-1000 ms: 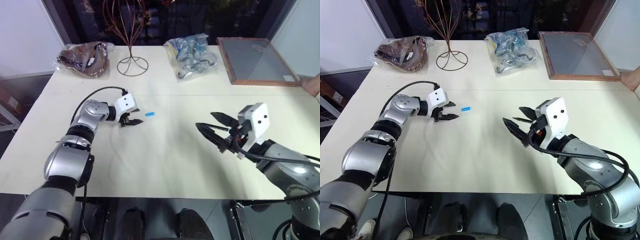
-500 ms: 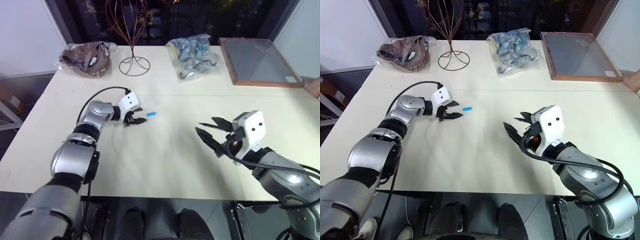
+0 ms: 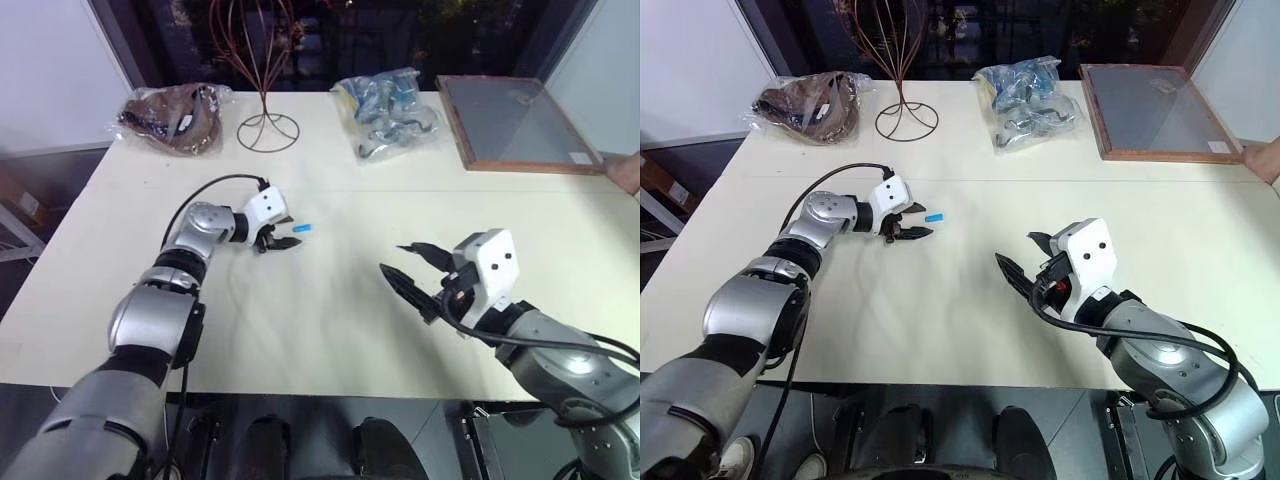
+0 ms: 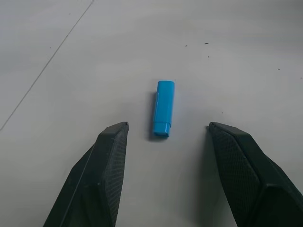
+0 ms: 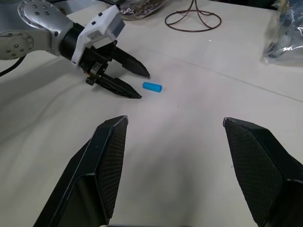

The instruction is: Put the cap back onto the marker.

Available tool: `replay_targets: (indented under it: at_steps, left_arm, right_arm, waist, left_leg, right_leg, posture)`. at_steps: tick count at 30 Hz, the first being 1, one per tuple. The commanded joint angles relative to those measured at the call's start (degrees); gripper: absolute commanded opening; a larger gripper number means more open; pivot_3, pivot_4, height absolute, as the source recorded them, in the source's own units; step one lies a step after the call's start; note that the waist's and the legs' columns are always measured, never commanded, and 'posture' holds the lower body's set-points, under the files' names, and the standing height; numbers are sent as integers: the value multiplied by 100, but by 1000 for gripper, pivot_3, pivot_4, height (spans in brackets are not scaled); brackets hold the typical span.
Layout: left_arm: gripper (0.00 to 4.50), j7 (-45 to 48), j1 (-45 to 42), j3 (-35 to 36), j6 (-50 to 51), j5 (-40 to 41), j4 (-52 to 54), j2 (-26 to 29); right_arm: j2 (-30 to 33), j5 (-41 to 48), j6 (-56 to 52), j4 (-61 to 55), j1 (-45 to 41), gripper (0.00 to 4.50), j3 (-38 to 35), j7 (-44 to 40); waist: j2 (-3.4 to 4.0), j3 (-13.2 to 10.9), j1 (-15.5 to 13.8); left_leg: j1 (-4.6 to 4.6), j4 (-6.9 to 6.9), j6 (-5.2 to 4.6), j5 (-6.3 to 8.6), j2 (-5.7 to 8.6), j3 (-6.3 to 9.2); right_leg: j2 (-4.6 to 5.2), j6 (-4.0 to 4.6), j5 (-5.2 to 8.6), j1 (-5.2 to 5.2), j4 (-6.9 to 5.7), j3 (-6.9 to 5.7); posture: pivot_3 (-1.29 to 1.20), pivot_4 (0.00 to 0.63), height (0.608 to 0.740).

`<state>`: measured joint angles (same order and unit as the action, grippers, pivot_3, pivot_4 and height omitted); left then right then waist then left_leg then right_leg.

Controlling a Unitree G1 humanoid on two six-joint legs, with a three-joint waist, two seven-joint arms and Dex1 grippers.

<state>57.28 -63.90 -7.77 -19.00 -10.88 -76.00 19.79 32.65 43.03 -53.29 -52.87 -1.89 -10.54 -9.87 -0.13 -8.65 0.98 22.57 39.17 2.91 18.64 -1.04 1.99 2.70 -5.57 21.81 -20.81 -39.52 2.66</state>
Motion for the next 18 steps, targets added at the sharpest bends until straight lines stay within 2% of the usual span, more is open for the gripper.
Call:
replay_targets:
  at_steps: [1,11,14,18]
  left_arm:
    - [2834,-170,-99,22,90,-102,-85,-59]
    - [2834,-231,-179,163,407,-7,-122,-202]
    - [1959,-223,-175,150,444,-43,-125,-235]
    - [33,-173,-160,146,454,-70,-128,-242]
  right_arm:
    - [63,-69,120,-185,-8,3318,-36,13]
    - [12,-219,149,-218,18,3318,22,85]
    - [6,-246,147,-229,29,3376,24,102]
    - [2,-252,143,-272,73,3376,16,124]
  waist:
    - [0,0,-1]
    - [0,1,-7]
    - [-1,0,-7]
    - [-1,0,14]
  left_leg:
    - [0,1,0,0,0,0]
    - [0,1,0,0,5,2]
    - [0,1,0,0,5,3]
    - [0,0,0,0,4,2]
  right_leg:
    - [0,0,0,1,0,0]
    - [2,0,0,2,0,0]
    - [2,0,0,2,-1,0]
    - [2,0,0,0,0,0]
  posture:
    - [0,150,740]
    - [0,150,740]
    - [0,150,740]
    - [0,150,740]
